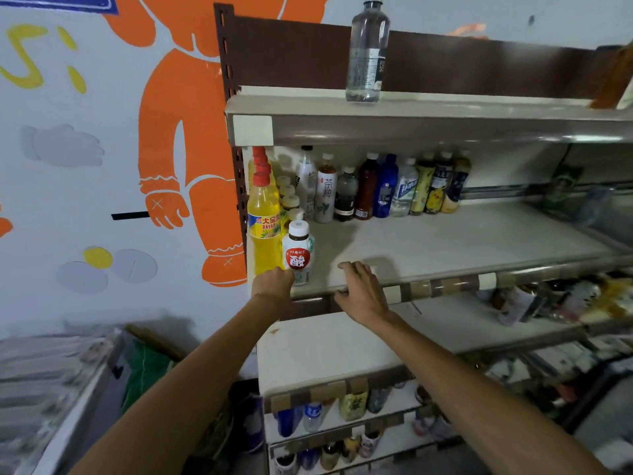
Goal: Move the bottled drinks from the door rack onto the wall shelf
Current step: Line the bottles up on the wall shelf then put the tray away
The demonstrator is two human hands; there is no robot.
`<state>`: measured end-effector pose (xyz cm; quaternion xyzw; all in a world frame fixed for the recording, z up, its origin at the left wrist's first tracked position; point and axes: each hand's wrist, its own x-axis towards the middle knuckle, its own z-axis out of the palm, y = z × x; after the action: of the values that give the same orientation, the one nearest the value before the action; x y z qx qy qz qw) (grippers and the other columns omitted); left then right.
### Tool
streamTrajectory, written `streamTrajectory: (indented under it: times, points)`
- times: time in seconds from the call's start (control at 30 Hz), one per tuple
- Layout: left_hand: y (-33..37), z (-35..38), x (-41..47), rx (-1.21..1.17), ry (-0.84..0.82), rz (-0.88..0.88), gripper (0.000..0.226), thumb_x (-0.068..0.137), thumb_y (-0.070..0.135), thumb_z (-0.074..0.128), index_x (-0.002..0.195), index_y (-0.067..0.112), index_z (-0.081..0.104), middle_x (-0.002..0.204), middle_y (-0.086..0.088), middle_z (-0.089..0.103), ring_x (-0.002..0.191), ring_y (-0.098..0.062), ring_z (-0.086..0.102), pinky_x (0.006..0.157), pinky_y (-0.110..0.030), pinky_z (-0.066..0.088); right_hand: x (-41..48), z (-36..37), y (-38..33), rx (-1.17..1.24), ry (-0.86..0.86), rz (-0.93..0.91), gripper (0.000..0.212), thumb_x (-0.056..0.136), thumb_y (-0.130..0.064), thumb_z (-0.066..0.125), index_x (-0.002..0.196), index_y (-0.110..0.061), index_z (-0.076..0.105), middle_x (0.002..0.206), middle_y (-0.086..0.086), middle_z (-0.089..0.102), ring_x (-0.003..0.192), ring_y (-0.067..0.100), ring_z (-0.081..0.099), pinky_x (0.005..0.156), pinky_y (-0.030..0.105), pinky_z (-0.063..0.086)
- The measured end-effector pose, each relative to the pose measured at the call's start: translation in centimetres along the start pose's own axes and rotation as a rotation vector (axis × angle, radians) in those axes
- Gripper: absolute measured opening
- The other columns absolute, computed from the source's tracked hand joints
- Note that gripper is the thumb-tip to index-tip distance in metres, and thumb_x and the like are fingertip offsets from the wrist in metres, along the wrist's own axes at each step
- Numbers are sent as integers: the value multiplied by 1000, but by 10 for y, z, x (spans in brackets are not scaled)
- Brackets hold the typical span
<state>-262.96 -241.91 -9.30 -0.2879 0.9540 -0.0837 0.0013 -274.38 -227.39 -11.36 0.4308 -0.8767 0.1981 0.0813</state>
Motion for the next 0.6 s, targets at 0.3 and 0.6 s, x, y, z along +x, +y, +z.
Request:
streamTrajectory:
  times: [0.3, 0.6]
  points:
    - [81, -1, -24, 101, 231, 74, 47, 94, 35, 51, 133, 11, 42, 127, -15, 55, 115, -32, 47, 90, -40, 40, -58, -37, 71, -117, 3, 33, 48, 90, -24, 59, 135, -13, 46, 128, 10, 51, 121, 28, 46, 97, 38, 43]
    - [229, -4, -67, -10, 56, 392, 47, 100, 33, 35, 141, 10, 36, 138, -18, 47, 128, -35, 40, 102, -44, 32, -161, -86, 180, -180, -160, 317, 52, 93, -32, 55, 138, -12, 41, 135, 13, 46, 124, 31, 44, 96, 40, 45]
